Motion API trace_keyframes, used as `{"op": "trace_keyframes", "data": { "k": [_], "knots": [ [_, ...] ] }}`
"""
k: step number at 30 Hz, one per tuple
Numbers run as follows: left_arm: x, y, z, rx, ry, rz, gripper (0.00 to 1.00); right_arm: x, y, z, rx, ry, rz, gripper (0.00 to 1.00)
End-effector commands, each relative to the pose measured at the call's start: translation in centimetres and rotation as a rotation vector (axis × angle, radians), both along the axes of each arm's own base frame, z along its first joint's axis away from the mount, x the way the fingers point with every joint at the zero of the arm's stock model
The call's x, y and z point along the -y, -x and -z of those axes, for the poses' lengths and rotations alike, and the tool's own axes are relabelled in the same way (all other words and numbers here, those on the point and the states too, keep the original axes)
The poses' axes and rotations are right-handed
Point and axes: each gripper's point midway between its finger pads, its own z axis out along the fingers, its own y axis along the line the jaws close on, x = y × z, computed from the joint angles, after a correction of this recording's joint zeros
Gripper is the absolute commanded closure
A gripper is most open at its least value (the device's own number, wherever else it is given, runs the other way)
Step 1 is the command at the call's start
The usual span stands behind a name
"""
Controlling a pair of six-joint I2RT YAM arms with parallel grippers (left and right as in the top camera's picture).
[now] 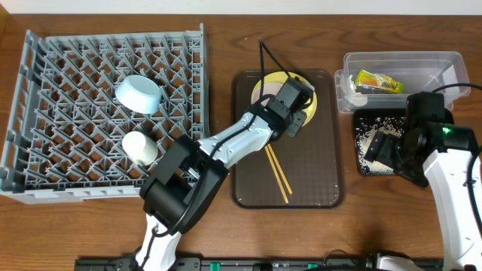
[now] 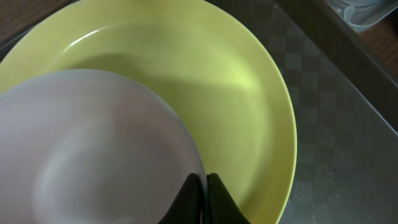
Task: Sort waste into correct bins and load items into the dishwasher rack
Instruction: 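Grasp the pink bowl rim with the left gripper and lift, then carry the pink bowl to the rack's back row and release it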
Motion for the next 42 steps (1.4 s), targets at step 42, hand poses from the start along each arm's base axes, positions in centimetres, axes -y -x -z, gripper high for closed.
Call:
{"op": "trace_keyframes", "data": {
  "k": [42],
  "knots": [
    [-33.2, -10.6, -22.6, -0.180, 1.216, -0.399, 0.94, 0.5, -0.2, -0.6, 0.023, 0.020, -0.010, 0.06]
  ]
}}
